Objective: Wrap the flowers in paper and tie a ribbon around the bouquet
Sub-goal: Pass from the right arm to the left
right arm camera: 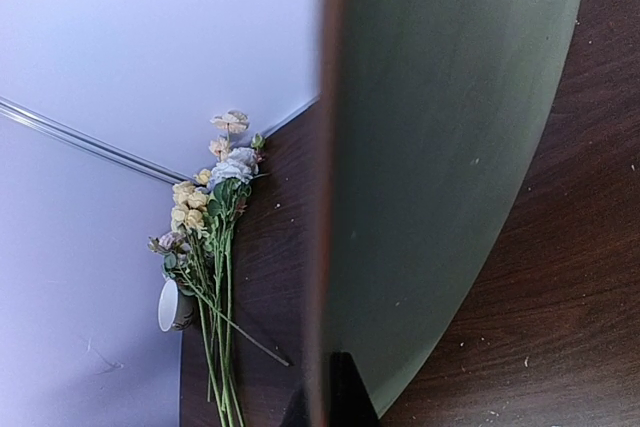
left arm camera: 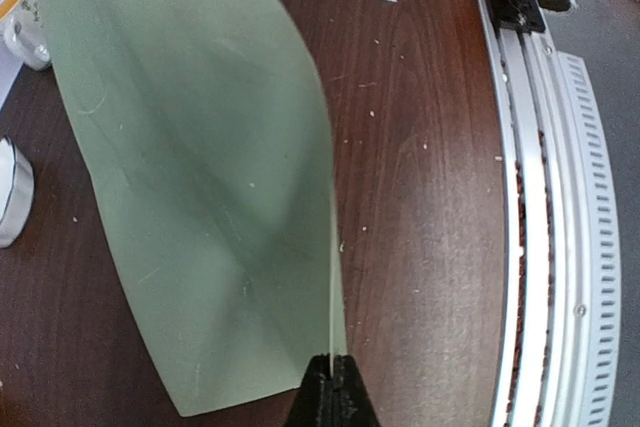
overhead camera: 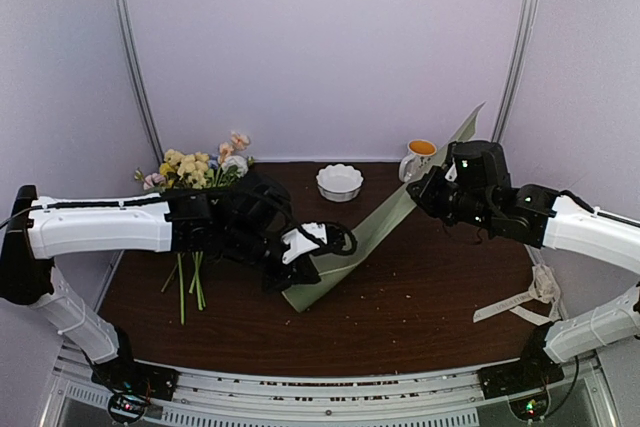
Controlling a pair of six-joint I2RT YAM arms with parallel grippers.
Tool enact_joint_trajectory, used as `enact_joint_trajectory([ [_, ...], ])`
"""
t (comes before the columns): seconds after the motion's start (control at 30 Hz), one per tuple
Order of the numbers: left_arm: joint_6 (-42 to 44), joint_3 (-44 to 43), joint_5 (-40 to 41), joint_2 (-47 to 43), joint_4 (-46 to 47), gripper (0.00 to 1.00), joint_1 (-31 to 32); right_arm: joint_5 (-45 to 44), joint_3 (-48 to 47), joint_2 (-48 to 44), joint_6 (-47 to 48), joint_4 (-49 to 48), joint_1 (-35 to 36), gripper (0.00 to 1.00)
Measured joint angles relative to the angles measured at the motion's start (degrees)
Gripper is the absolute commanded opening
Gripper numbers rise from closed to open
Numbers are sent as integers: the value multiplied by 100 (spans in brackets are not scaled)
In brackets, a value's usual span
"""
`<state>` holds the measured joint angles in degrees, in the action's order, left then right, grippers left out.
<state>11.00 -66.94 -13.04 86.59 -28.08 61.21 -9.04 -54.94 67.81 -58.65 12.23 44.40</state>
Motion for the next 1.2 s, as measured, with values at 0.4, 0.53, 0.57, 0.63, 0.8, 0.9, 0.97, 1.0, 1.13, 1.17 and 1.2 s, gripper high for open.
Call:
enact_joint_trajectory([
  [0.4,-155,293,-704,0,468,0,-149,219,-13,129,210,107,-15,42],
  [0.53,-433,389,-914,-70,804,0,-151,382,-90,153,522,487,-138,65],
  [0.57,-505,413,-951,-111,887,0,-151,442,-122,153,601,579,-192,68],
  [0.63,-632,452,-1005,-195,1047,0,-151,608,-201,122,909,872,-407,71],
  [0.8,-885,474,-1054,-258,1309,0,-155,1150,-216,-144,1679,1639,-1080,71],
  [0.9,-997,476,-1115,-190,1394,0,-166,1552,-216,-280,2109,1919,-1198,71],
  [0.97,-1051,476,-1147,-83,1440,0,-173,1867,-216,-297,2363,2020,-1196,72],
  [1.0,-1071,476,-1161,-42,1438,0,-179,2028,-216,-260,2461,2065,-1191,72],
  [1.13,-1093,476,-1189,52,1429,0,-203,2225,-343,125,2653,2273,-1266,73],
  [1.17,-1093,476,-1196,52,1432,0,-203,2225,-455,315,2693,2343,-1381,73],
  [1.2,-1093,476,-1211,52,1429,0,-203,2210,-546,476,2717,2369,-1541,73],
])
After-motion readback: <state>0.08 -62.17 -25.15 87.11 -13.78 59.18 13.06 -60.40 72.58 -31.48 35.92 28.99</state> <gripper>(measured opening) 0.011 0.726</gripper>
